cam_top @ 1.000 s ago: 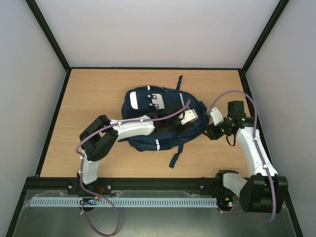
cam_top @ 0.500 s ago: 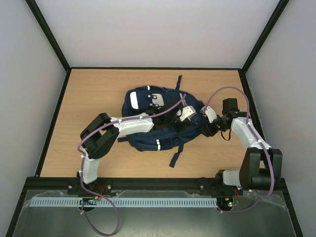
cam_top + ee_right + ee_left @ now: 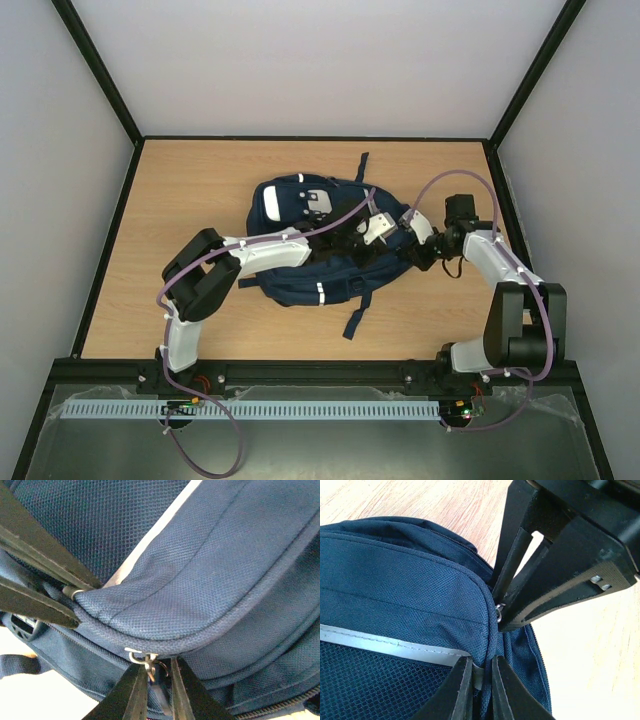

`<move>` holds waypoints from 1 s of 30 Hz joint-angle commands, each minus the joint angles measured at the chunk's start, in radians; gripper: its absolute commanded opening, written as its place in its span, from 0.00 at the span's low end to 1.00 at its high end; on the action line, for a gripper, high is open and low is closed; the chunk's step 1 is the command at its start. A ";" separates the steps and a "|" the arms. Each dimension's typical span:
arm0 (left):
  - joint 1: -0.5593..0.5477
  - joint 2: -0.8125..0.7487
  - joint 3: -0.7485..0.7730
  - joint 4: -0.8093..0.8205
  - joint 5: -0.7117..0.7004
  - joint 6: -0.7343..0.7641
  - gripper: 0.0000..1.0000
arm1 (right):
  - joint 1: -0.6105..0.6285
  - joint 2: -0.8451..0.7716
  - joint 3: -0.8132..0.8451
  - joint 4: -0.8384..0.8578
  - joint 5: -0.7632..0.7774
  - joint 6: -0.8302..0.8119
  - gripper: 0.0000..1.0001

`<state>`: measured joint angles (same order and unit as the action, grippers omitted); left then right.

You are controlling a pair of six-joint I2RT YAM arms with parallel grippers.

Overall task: Pack the student bag
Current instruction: Zip the student bag at the center of the board.

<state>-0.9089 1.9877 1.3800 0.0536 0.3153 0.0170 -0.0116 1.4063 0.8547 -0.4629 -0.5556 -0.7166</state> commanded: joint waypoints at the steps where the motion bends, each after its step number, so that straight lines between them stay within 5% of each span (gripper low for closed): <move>1: 0.013 -0.004 0.045 0.035 0.013 -0.004 0.04 | 0.005 0.009 0.028 -0.019 0.017 -0.012 0.10; 3: 0.013 -0.007 0.045 0.021 0.010 0.004 0.04 | 0.003 0.010 0.039 -0.047 0.057 -0.030 0.01; 16: -0.109 -0.228 -0.211 -0.056 -0.139 0.168 0.02 | -0.062 0.081 0.203 -0.276 0.253 -0.229 0.01; 22: -0.180 -0.401 -0.386 -0.112 -0.235 0.131 0.02 | -0.049 0.075 0.245 -0.342 0.213 -0.263 0.01; 30: -0.193 -0.707 -0.626 -0.246 -0.504 -0.058 0.07 | 0.275 -0.073 0.084 -0.288 0.257 -0.178 0.01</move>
<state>-1.1149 1.4036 0.8345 0.0036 -0.0036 0.0864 0.1356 1.3811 0.9756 -0.7902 -0.4026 -0.9607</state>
